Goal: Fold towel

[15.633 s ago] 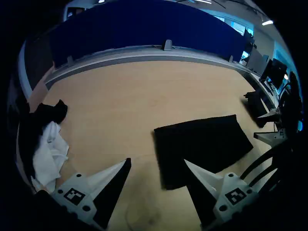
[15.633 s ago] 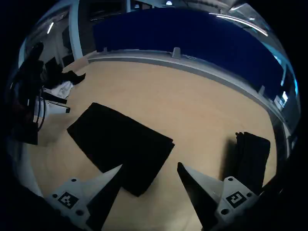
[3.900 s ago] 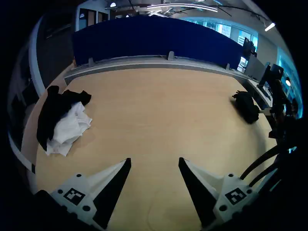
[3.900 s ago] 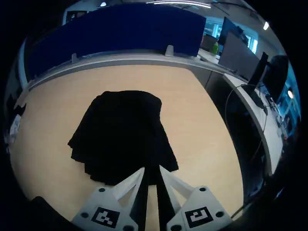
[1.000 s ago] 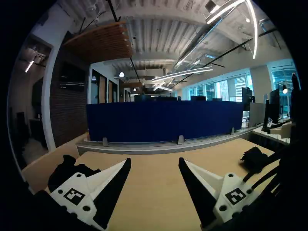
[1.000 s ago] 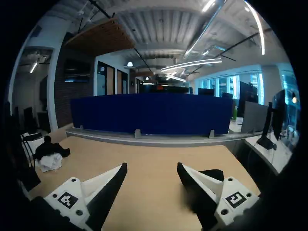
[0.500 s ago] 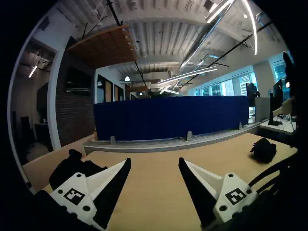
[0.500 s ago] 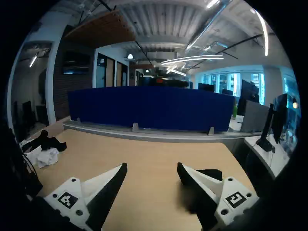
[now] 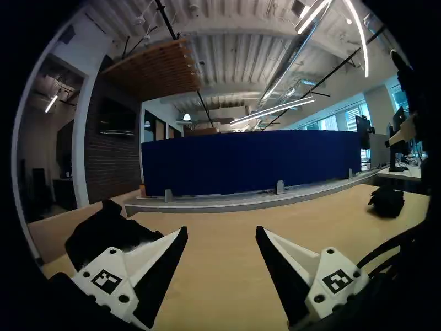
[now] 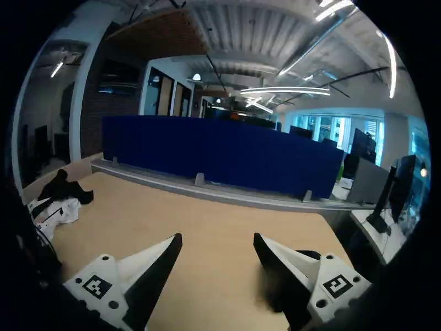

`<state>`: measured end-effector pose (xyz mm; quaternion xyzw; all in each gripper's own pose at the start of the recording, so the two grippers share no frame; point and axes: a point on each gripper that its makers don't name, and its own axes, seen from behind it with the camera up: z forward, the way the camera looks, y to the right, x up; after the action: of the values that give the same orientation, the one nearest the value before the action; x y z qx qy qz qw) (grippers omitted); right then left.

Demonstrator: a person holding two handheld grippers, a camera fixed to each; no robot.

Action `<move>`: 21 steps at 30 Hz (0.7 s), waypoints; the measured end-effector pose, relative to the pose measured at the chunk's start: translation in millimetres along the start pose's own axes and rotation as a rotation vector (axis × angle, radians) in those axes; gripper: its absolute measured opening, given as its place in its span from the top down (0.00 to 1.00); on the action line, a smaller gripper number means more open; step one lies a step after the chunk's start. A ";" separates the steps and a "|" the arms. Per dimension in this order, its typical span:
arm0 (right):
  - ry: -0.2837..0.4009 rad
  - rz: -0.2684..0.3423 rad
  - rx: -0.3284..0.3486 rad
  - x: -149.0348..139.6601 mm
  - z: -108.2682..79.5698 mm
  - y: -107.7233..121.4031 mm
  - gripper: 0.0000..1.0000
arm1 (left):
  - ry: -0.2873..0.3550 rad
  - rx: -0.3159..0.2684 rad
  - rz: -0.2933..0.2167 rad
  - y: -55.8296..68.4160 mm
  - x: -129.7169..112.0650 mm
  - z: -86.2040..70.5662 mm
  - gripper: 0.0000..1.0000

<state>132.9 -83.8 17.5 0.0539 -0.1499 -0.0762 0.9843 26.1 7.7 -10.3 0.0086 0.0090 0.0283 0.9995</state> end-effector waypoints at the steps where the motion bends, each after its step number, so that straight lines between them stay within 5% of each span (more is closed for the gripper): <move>1: 0.000 -0.006 0.003 -0.1 1.6 -2.7 0.00 | 0.000 0.002 -0.001 -1.1 -4.0 0.6 0.09; 21: -0.007 -0.021 0.023 -2.1 14.0 -16.1 0.00 | -0.018 0.004 -0.040 -6.3 -44.2 7.3 0.09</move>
<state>124.6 -100.4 28.1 0.0664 -0.1534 -0.0848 0.9823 -17.5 -1.1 -2.3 0.0108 0.0000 0.0083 0.9999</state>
